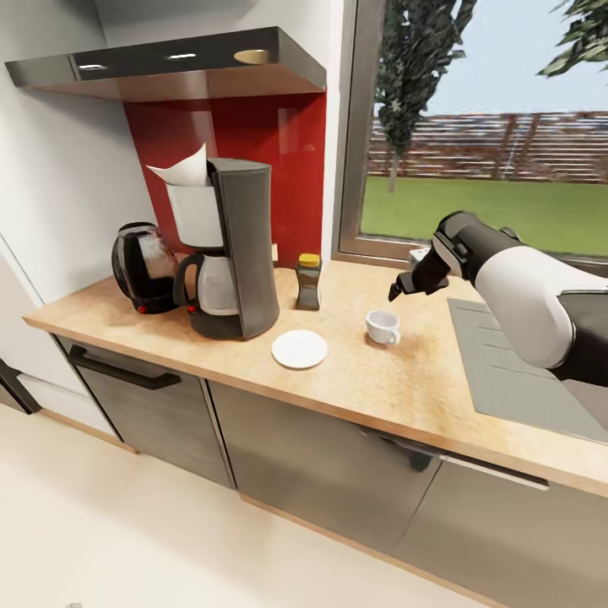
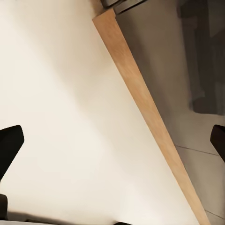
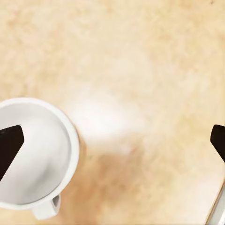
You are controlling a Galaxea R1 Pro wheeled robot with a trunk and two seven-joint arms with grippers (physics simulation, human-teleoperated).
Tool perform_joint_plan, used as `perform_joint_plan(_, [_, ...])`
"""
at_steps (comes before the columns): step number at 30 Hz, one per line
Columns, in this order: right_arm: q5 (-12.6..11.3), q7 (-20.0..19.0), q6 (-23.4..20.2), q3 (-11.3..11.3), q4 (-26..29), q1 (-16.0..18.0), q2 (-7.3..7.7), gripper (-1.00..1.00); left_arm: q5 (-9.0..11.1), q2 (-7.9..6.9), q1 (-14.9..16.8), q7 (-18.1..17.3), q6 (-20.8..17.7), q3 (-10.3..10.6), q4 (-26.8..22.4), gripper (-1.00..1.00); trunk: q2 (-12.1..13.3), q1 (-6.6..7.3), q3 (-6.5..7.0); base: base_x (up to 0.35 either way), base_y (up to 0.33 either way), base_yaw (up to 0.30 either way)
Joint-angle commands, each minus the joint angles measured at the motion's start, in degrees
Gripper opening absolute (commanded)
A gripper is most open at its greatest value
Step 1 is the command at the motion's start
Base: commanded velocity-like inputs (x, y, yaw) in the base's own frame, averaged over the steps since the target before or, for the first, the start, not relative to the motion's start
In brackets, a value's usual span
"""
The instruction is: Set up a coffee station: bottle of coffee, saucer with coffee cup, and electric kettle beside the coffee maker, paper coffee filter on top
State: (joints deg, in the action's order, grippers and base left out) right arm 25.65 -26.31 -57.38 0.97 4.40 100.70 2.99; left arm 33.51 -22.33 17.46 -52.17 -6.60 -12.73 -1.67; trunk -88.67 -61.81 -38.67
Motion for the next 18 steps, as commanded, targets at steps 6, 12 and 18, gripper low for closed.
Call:
perform_joint_plan(6, [0.5, -0.3, -0.1, 0.1, -1.2, 0.0, -0.08, 1.0, -0.1, -0.04, 0.0, -0.2, -0.6, -0.5, 0.0, 1.0, 0.0, 0.0, -0.05, 0.003, 0.003, 0.0])
perform_joint_plan(12, [0.5, -0.2, -0.1, 0.1, -1.5, 0.0, -0.34, 1.0, -0.1, -0.16, 0.0, -0.3, -0.6, -0.5, 0.0, 1.0, 0.0, 0.0, -0.05, 0.0, 0.0, 0.0])
perform_joint_plan(18, [0.5, -0.2, -0.1, 0.1, -1.5, 0.0, -0.64, 1.0, -0.1, -0.25, 0.0, -0.3, -0.6, -0.5, 0.0, 1.0, 0.0, 0.0, -0.05, 0.0, 0.034, 0.0])
